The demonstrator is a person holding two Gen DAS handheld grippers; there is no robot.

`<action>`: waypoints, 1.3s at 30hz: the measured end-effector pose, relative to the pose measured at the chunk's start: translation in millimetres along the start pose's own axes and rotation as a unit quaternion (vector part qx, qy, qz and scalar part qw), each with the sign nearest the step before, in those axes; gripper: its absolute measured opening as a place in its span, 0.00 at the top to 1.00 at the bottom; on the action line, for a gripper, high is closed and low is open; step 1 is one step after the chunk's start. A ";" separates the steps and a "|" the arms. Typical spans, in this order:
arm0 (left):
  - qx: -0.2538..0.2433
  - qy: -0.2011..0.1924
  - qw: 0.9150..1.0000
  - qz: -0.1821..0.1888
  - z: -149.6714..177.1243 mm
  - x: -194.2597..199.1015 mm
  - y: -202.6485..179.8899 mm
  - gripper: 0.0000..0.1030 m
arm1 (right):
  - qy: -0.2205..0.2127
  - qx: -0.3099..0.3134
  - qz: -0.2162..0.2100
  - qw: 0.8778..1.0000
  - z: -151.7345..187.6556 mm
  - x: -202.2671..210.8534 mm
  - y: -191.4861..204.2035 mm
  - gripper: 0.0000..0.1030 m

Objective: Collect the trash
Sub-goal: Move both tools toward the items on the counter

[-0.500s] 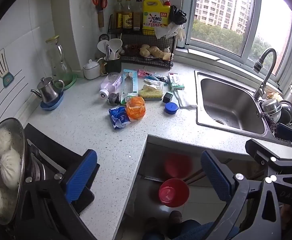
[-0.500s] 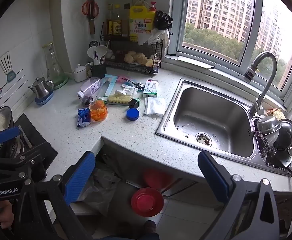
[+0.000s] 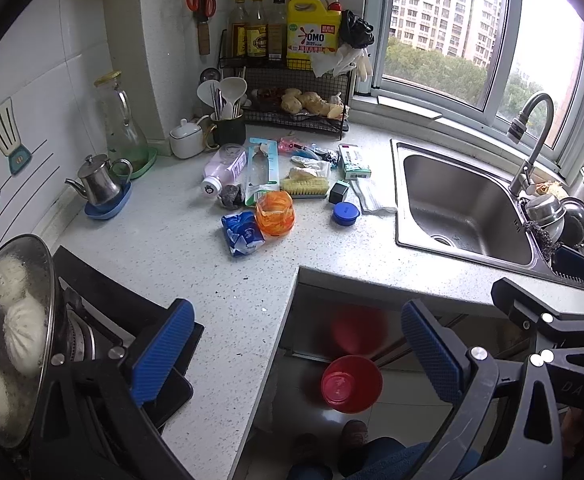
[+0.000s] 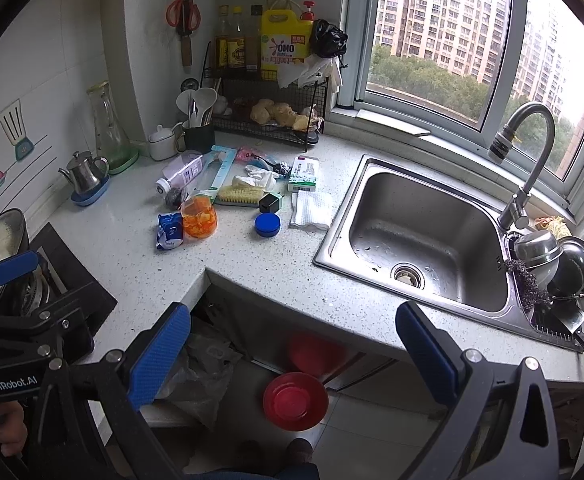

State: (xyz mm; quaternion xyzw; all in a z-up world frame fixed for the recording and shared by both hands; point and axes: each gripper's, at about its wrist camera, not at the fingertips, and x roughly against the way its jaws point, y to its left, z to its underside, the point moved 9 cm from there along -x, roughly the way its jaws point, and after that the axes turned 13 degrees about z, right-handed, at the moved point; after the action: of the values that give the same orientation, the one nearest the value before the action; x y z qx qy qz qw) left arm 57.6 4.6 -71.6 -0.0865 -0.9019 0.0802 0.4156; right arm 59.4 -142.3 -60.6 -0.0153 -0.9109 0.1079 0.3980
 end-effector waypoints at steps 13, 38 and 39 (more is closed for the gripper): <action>0.000 0.000 1.000 -0.009 3.0 -1.2 1.4 0.00 | 0.008 0.004 -0.008 1.000 0.8 -5.7 3.4 0.00; 0.064 0.023 0.997 -0.048 -30.6 -56.8 -8.0 0.00 | 0.018 0.065 -0.080 0.995 -41.6 -61.7 -14.3 0.00; 0.072 0.030 0.996 -0.048 -31.8 -60.4 -4.4 0.00 | 0.023 0.072 -0.085 0.993 -43.7 -66.4 -12.1 0.00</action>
State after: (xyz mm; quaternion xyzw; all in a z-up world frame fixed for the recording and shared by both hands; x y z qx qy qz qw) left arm 120.2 -10.9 -94.6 -0.0153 -0.8840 0.1218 0.4510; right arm 137.2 -153.6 -77.1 0.0889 -0.8894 0.1386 0.4264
